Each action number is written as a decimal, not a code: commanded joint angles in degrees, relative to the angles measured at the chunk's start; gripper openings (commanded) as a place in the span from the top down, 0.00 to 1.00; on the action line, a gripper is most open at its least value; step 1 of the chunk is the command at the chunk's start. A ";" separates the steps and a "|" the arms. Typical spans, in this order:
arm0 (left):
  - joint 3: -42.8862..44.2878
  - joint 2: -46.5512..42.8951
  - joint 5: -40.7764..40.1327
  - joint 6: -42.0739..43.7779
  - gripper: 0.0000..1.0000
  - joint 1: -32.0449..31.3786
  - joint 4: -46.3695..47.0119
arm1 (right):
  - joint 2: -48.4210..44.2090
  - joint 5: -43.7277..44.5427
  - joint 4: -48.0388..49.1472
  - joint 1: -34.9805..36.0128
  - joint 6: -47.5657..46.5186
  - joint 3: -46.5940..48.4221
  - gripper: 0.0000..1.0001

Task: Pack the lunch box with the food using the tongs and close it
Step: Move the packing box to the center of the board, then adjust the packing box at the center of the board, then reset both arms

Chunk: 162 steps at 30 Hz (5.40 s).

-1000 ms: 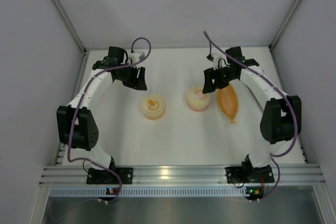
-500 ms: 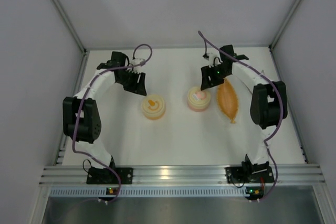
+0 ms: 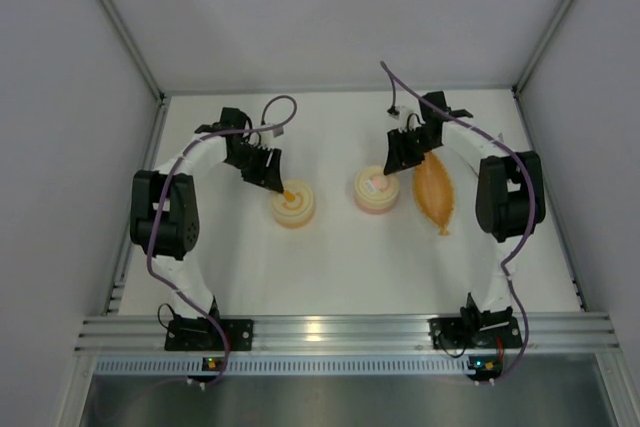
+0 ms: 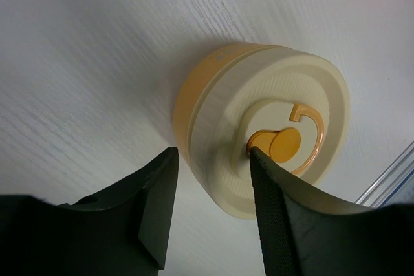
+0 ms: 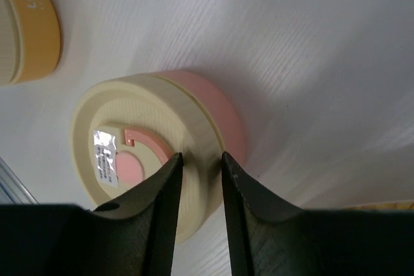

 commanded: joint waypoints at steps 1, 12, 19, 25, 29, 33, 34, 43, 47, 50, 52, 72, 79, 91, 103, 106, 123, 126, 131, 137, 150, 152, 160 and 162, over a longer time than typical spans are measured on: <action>0.52 1.06 2.71 2.52 0.49 0.25 1.21 | -0.24 -3.24 3.21 0.18 0.68 -4.48 0.70; -3.96 1.95 6.76 5.33 0.78 -1.24 0.86 | -4.36 -7.46 8.15 2.82 1.04 -14.50 0.82; -12.13 -2.26 8.08 8.67 0.87 -3.69 0.95 | -7.97 -10.01 9.29 4.13 -2.81 -20.30 0.85; -18.46 -5.97 6.33 11.31 0.88 -5.98 1.39 | -9.64 -9.14 7.27 7.65 -8.09 -23.29 0.87; -19.52 -7.11 6.06 12.10 0.89 -6.07 1.30 | -11.22 -7.64 6.74 10.63 -10.29 -24.96 0.89; -20.05 -8.34 6.76 12.98 0.89 -6.42 0.51 | -13.16 -7.55 6.74 12.22 -11.17 -27.33 0.89; -20.31 -8.52 6.85 12.98 0.89 -6.69 0.42 | -13.51 -7.21 6.74 12.92 -11.35 -27.77 0.88; -21.54 -10.62 7.46 13.68 0.89 -8.36 -0.72 | -16.32 -7.20 7.71 14.24 -10.56 -30.33 0.86; -20.84 -10.63 7.64 14.30 0.85 -8.62 -1.77 | -17.72 -7.73 8.15 14.24 -9.51 -30.07 0.70; -20.14 -11.15 7.64 14.74 0.69 -8.54 -3.09 | -20.70 -7.82 8.67 14.07 -8.63 -29.63 0.53; -19.09 -11.94 8.16 14.30 0.53 -8.53 -3.53 | -24.04 -8.34 9.02 13.81 -8.45 -29.45 0.51; -6.07 -24.60 16.43 0.33 0.36 -3.61 -5.55 | -35.31 13.00 1.72 29.61 -14.87 -29.44 0.48; -4.93 -28.03 14.93 0.24 0.35 -0.63 -6.35 | -32.41 23.55 6.30 35.59 -12.23 -30.59 0.48; -6.77 -28.03 15.72 0.24 0.34 1.75 -6.44 | -31.09 24.27 7.00 39.29 -9.33 -29.01 0.30; -7.48 -26.89 15.81 0.24 0.34 1.92 -5.65 | -30.39 21.80 5.86 39.99 -8.45 -26.20 0.29; -7.74 -26.80 15.90 0.24 0.34 1.92 -5.38 | -29.69 21.80 5.77 40.69 -8.36 -25.41 0.28; -9.06 -27.24 15.90 1.64 0.34 3.24 -6.08 | -23.35 21.71 11.48 43.25 -8.98 -32.70 0.28; -9.50 -27.33 15.99 1.64 0.34 3.42 -6.00 | -25.02 22.76 13.07 43.60 -9.07 -34.72 0.27; -9.94 -27.76 15.73 1.56 0.34 3.50 -5.82 | -28.10 24.88 15.44 43.60 -8.71 -36.92 0.25; -9.59 -28.38 15.55 1.73 0.34 3.50 -5.82 | -32.93 26.55 16.50 43.51 -8.54 -35.69 0.24; -9.59 -30.93 10.99 0.42 0.02 3.42 -5.30 | -42.60 20.76 10.70 30.19 -5.47 -25.06 0.11; -9.94 -31.98 7.30 -2.20 0.02 3.42 -3.28 | -43.74 19.44 10.61 25.87 -3.36 -24.70 0.01; -13.97 -34.09 -1.58 -10.57 0.02 3.42 4.02 | -47.00 15.74 7.53 3.54 2.44 -25.49 0.01; -15.12 -34.44 -7.37 -13.38 0.02 3.42 7.18 | -46.65 14.43 7.36 -2.07 2.89 -25.75 0.01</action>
